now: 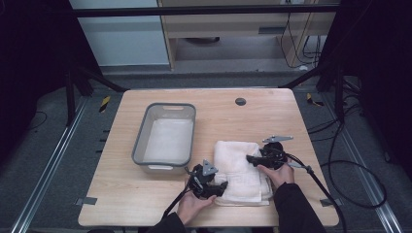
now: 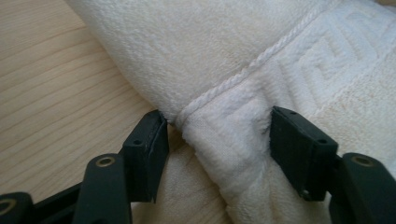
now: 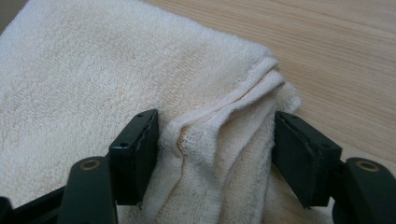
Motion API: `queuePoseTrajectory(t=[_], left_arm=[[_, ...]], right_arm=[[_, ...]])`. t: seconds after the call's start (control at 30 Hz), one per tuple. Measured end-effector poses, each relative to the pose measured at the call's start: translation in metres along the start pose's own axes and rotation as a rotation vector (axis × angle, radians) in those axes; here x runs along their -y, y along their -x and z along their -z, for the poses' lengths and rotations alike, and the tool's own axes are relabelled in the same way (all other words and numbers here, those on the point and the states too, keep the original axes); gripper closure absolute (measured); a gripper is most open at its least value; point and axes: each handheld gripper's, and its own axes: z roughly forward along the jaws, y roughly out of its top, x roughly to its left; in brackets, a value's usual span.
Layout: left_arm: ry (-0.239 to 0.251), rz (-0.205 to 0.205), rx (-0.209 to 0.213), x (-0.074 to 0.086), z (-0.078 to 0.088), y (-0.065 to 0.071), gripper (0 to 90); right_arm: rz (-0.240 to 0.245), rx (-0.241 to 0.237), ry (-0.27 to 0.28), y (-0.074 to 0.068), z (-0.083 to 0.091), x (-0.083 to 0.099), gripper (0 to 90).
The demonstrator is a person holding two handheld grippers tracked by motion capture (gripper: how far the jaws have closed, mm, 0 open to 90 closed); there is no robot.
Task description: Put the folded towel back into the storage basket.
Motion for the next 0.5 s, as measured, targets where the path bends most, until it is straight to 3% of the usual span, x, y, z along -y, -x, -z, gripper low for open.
queuePoseTrajectory(t=[0.3, 0.5], left_arm=[[-0.026, 0.036, 0.057, -0.003, -0.0004, -0.0009, 52.8], [-0.028, 0.052, 0.084, -0.004, 0.0005, -0.0009, 62.2]], right_arm=[[-0.071, -0.071, -0.016, 0.0012, -0.0001, 0.0005, 52.3], [-0.092, -0.095, -0.017, 0.0015, 0.001, -0.0008, 62.7]])
